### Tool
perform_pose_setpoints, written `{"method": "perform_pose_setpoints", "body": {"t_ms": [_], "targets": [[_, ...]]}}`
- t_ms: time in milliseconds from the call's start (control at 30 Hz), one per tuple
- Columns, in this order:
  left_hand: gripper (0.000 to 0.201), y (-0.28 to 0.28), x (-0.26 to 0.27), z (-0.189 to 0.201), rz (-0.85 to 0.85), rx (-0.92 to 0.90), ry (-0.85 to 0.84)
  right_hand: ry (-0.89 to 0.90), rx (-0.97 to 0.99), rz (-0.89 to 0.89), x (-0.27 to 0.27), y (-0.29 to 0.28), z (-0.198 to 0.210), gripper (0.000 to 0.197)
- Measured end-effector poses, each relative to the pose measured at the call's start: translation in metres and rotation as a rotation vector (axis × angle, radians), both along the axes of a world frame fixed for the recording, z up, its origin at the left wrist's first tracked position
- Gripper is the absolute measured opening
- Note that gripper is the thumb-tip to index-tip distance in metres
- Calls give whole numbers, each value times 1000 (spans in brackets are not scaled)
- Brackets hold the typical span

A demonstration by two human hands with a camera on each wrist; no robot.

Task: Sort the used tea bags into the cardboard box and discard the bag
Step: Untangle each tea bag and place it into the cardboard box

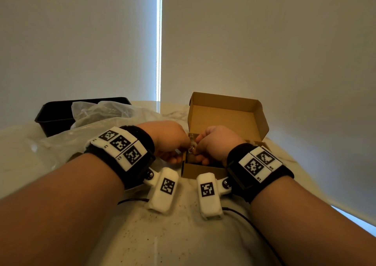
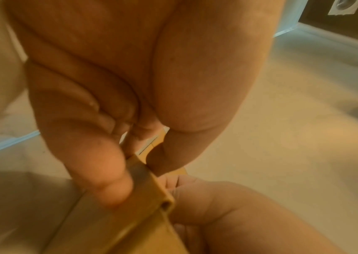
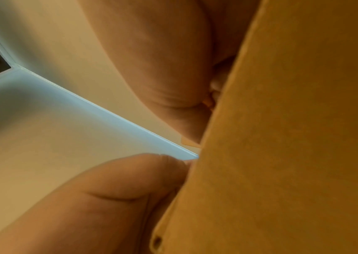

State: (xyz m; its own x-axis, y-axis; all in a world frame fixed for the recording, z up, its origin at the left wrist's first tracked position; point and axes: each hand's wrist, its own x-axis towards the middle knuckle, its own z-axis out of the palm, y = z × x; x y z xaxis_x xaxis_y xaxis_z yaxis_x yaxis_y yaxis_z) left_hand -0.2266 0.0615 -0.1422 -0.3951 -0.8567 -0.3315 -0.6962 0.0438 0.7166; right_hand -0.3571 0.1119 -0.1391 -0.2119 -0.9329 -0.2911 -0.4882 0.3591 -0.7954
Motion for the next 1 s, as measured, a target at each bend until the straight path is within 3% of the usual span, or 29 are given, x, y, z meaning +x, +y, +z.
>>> {"method": "perform_pose_setpoints", "body": {"t_ms": [67, 200, 267, 300, 433, 533, 733, 833, 933, 1000], "targets": [[25, 0, 1, 0, 19, 16, 29, 10, -39, -21, -4, 4, 2, 24], [15, 3, 0, 0, 23, 20, 47, 420, -307, 24, -16, 23, 23, 13], [5, 8, 0, 3, 14, 29, 65, 668, -197, 205, -14, 28, 29, 23], [11, 9, 0, 3, 9, 25, 69, 712, -116, 297, -10, 26, 26, 26], [13, 9, -1, 5, -5, 33, 57, 575, 75, 345, 0, 21, 15, 31], [11, 9, 0, 6, -3, 26, 48, 449, 62, 328, 2, 19, 14, 33], [19, 9, -5, 3, 13, 8, 31, 484, 44, 399, 4, 15, 10, 31], [27, 10, -7, 2, 25, -24, -10, 445, 15, 333, 2, 14, 7, 31], [27, 12, -9, 1, 42, -83, -44, 650, -74, 332, -2, 11, 7, 24], [25, 16, -8, 6, 58, -189, -56, 672, -204, 281, -4, 11, 7, 23]]}}
